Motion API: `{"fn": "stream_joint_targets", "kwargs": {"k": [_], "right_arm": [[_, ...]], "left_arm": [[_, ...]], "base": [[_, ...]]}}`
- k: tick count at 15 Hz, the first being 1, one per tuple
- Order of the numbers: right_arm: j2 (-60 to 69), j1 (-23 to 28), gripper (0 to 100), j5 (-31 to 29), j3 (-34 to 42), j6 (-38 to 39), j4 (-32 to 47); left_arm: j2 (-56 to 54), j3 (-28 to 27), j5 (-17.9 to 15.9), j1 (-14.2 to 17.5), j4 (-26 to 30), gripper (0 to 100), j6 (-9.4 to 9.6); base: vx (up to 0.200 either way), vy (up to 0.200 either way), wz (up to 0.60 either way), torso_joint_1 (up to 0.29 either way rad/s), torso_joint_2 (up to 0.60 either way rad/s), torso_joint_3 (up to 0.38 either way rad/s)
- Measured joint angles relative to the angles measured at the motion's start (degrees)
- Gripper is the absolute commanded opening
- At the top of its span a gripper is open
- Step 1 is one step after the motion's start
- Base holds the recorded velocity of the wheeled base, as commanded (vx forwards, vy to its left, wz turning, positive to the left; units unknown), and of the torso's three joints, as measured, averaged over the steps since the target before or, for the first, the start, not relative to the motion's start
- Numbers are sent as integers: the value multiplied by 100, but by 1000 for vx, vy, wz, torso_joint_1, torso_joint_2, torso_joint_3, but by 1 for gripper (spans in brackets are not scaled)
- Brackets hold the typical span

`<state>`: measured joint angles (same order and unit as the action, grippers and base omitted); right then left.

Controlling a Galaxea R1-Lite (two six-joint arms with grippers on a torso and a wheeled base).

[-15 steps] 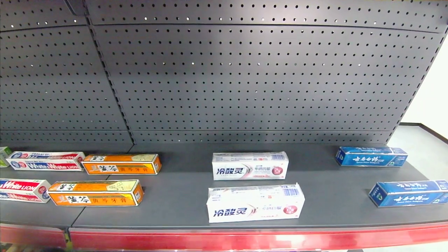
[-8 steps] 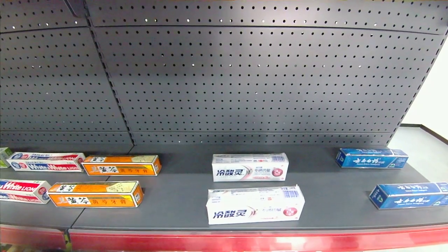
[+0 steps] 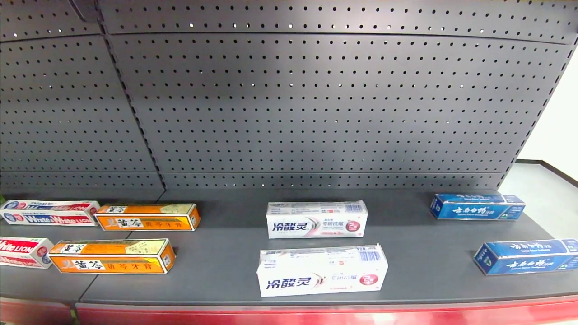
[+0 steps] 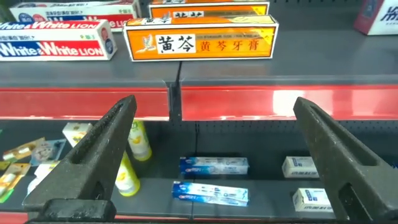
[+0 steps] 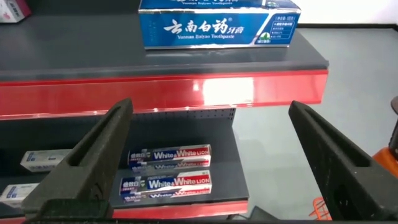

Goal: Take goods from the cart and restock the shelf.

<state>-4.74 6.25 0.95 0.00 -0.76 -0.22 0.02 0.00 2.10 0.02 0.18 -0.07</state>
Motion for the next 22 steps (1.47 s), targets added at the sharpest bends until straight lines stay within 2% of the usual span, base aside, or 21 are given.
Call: {"fn": "stream_joint_targets", "kwargs": {"k": [22], "right_arm": [[0, -4, 100, -2, 0, 7, 1]], "left_arm": [[0, 0, 0, 5, 0, 100, 0]], "base": [[-9, 0, 0, 0, 0, 0]]}}
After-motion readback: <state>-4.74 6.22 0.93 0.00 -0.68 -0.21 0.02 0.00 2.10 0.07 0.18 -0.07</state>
